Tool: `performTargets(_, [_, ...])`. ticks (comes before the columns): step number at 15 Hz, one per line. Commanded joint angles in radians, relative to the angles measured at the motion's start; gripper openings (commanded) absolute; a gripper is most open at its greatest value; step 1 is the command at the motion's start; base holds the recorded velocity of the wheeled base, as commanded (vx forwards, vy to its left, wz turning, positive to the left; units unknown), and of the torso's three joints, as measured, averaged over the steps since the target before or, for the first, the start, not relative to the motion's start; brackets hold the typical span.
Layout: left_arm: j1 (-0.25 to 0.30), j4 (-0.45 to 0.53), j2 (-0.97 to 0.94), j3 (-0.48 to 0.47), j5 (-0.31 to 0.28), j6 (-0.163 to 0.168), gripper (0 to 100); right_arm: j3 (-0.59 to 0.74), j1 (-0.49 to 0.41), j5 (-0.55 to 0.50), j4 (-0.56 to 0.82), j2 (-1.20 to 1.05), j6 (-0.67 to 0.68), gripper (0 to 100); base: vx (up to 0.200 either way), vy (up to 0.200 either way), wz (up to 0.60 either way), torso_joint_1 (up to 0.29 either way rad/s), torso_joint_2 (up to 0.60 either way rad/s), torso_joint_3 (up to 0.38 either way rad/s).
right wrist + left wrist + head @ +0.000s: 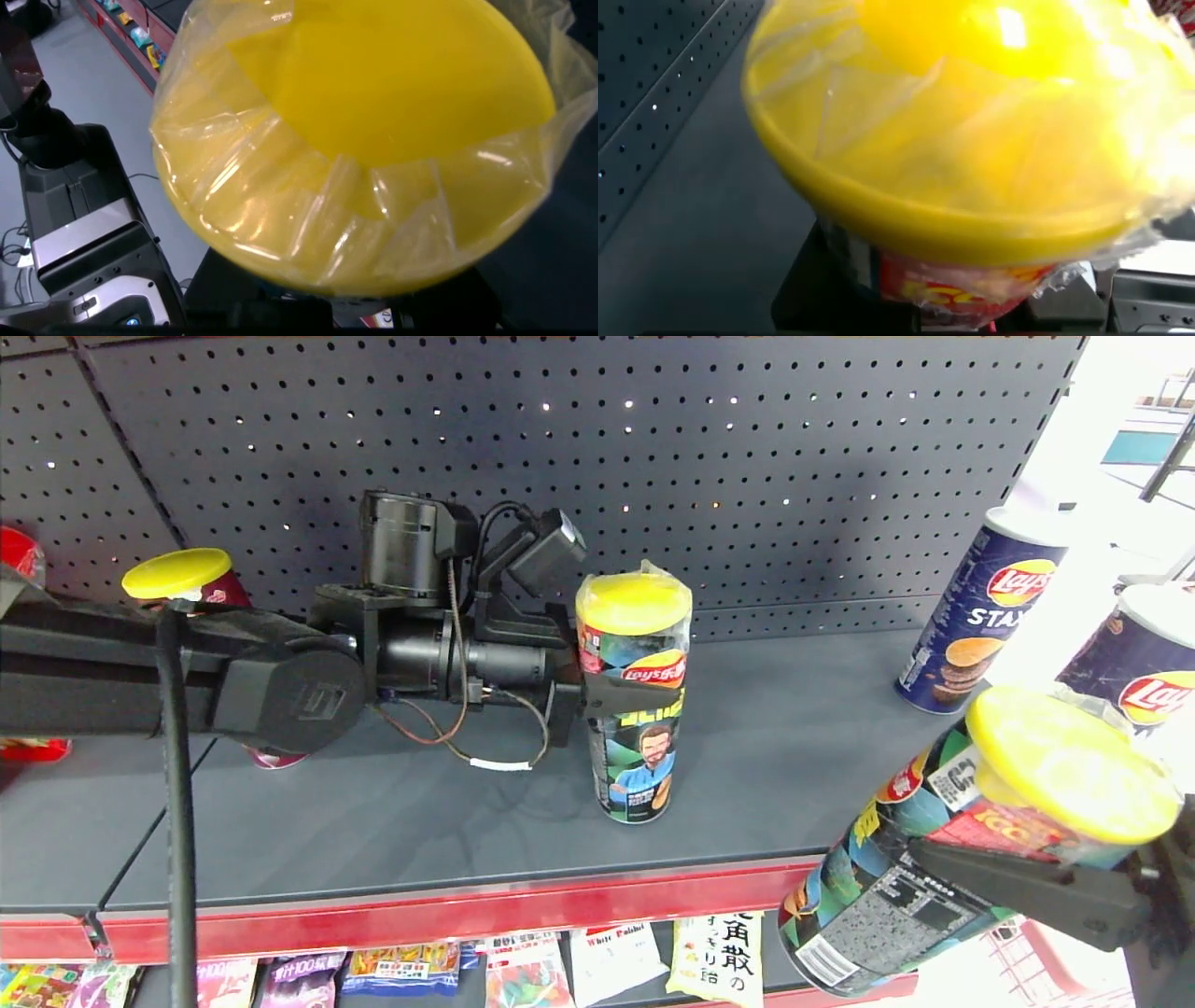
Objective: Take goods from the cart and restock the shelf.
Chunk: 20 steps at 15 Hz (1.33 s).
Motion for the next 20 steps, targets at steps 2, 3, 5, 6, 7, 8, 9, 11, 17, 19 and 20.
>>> performTargets(2, [-0.001, 0.000, -0.021, 0.047, -0.002, 0.028, 0, -0.001, 0.001, 0.000, -0.001, 0.002, 0.000, 0, 0.000, 0.000, 0.00, 0.000, 0.00, 0.000])
performTargets(3, [-0.001, 0.000, -0.033, 0.061, -0.002, 0.028, 0, -0.001, 0.001, 0.000, -0.001, 0.002, 0.000, 0, 0.000, 0.000, 0.00, 0.000, 0.00, 0.000])
performTargets(5, [-0.001, 0.000, -0.053, 0.089, -0.002, 0.028, 0, -0.001, 0.001, 0.000, -0.001, 0.002, 0.001, 0, 0.000, 0.000, 0.00, 0.000, 0.00, 0.000])
performTargets(6, [-0.001, -0.002, -0.067, 0.109, -0.002, 0.029, 0, -0.001, 0.001, 0.000, -0.001, 0.004, 0.000, 0, 0.000, 0.000, 0.00, 0.000, 0.00, 0.000])
performTargets(7, [-0.001, -0.002, -0.073, 0.118, -0.002, 0.029, 0, -0.001, 0.001, 0.000, -0.001, 0.004, 0.000, 0, 0.000, 0.000, 0.00, 0.000, 0.00, 0.000])
performTargets(8, [-0.001, -0.002, -0.091, 0.141, -0.016, 0.028, 0, -0.001, 0.001, -0.001, -0.001, 0.004, 0.000, 0, 0.000, 0.000, 0.00, 0.000, 0.00, 0.000])
performTargets(9, [-0.001, 0.000, -0.099, 0.150, -0.019, 0.028, 0, 0.001, 0.001, -0.001, -0.001, 0.002, 0.000, 0, 0.000, 0.000, 0.00, 0.000, 0.00, 0.000])
performTargets(11, [0.001, 0.001, -0.110, 0.161, -0.031, 0.028, 0, 0.001, 0.001, -0.001, -0.001, 0.002, 0.000, 0, 0.000, 0.000, 0.00, 0.000, 0.00, 0.000])
performTargets(17, [0.001, -0.004, -0.107, 0.184, -0.019, 0.029, 0, 0.002, 0.001, -0.001, -0.001, 0.004, 0.001, 0, 0.000, 0.000, 0.00, 0.000, 0.00, 0.000])
performTargets(19, [0.002, -0.014, -0.102, 0.194, -0.017, 0.028, 0, 0.002, 0.001, -0.001, -0.001, 0.004, 0.000, 0, 0.000, 0.000, 0.00, 0.000, 0.00, 0.000])
performTargets(20, [0.004, -0.013, -0.102, 0.194, -0.016, 0.023, 0, 0.002, 0.001, 0.000, -0.001, 0.005, 0.000, 0, 0.000, 0.000, 0.00, 0.000, 0.00, 0.000])
